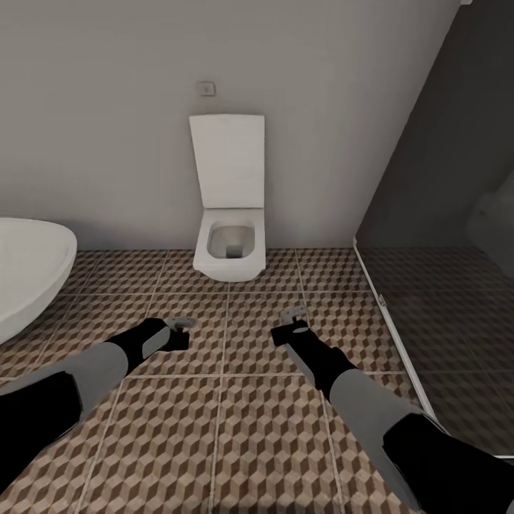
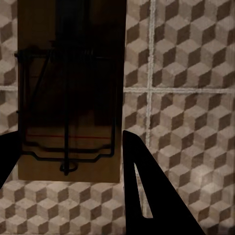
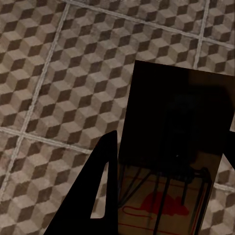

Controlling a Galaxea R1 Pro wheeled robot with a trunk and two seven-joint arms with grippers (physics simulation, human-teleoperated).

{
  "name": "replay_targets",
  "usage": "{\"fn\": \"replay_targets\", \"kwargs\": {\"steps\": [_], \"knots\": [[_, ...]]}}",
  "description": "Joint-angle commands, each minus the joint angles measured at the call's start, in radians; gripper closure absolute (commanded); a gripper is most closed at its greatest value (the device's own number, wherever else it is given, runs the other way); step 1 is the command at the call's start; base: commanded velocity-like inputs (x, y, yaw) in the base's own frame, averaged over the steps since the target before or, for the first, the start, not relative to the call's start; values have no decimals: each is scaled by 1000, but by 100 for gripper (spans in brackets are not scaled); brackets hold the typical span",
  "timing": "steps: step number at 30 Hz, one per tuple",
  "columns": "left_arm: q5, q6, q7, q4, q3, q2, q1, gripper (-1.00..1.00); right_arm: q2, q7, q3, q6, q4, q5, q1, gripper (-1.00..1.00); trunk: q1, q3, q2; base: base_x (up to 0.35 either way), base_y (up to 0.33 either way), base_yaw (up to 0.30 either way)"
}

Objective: Take the four mousetraps from the cabinet in the bathroom and place them on the bathroom floor. Make sure all four end up on the same floor surface, and ensure that at least two of them are either under or directly next to the same bathroom sink.

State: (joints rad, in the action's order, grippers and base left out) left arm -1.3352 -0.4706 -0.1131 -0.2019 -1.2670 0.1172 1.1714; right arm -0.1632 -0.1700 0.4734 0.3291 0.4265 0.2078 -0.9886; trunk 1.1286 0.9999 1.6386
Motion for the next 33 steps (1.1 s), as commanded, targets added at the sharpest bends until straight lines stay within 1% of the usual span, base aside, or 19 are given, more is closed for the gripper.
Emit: {"fn": "replay_targets", "kwargs": {"steps": [1, 14, 23, 33], "knots": [[-7, -3, -7, -6, -5, 2, 1, 100, 3, -8, 8, 3, 2, 12, -1, 100, 0, 1, 0, 0, 0, 0], [-7, -5, -2, -8, -7, 4, 1, 100, 7, -12, 8, 3, 15, 10, -1, 100, 0, 1, 0, 0, 0, 0], [-7, -5, -2, -8, -7, 3, 1, 100, 7, -13, 8, 3, 18, 9, 0, 100, 34, 30, 63, 0, 0, 0], [-6, -5, -2, -8, -8, 2, 1, 100, 7, -13, 9, 2, 18, 9, -1, 100, 73, 74, 133, 0, 0, 0]]}}
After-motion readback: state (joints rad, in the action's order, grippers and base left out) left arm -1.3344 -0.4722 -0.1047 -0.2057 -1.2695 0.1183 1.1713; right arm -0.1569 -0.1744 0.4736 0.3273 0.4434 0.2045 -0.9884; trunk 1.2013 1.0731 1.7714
